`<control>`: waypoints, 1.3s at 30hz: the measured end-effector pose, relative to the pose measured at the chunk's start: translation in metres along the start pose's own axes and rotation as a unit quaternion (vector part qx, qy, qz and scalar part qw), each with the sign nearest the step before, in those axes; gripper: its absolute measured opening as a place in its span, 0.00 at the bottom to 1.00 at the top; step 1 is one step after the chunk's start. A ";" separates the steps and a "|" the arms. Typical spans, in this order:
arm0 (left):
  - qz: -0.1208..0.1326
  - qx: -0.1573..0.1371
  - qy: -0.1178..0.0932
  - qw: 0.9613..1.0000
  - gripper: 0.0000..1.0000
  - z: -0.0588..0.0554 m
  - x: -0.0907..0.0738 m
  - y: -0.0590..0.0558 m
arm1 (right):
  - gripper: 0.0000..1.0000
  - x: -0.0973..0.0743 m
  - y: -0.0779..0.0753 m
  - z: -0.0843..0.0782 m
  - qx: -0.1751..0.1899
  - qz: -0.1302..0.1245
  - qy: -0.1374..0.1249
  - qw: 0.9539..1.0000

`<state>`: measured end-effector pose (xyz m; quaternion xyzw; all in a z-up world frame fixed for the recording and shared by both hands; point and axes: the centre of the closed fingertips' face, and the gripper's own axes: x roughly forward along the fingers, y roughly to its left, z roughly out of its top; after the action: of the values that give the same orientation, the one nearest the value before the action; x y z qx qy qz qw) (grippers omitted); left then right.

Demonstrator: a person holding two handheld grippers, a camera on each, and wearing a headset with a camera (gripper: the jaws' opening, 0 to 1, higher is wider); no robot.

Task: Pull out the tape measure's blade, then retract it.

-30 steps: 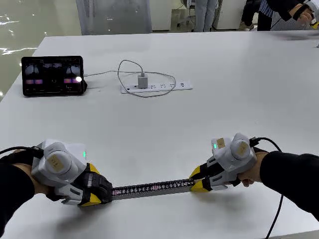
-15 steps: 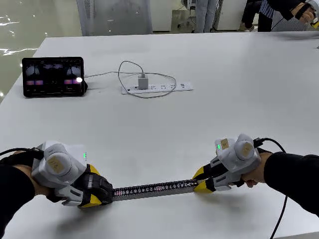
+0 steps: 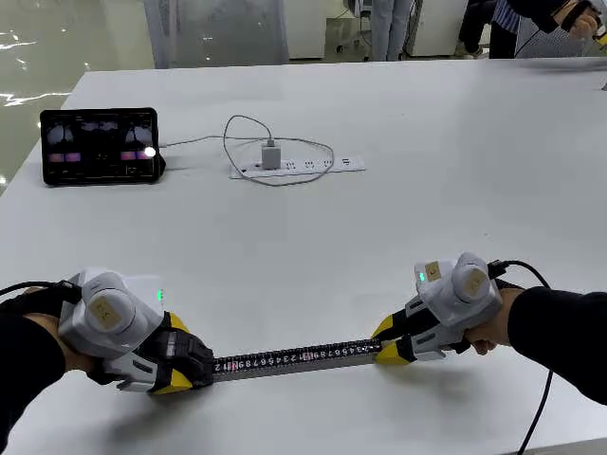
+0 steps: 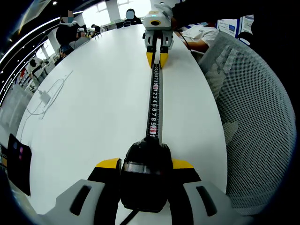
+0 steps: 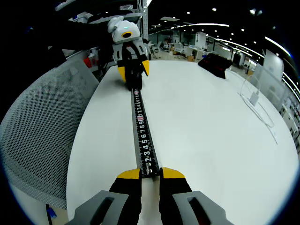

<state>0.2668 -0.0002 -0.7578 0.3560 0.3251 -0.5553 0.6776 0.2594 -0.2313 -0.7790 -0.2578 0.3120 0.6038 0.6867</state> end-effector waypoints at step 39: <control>-0.010 0.007 0.006 1.000 0.35 0.006 -0.004 -0.004 | 0.13 -0.001 0.001 -0.002 -0.028 0.009 0.054 0.998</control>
<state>0.2628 -0.0035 -0.7514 0.3604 0.3287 -0.5626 0.6675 0.2576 -0.2330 -0.7798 -0.3060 0.3338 0.6040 0.6559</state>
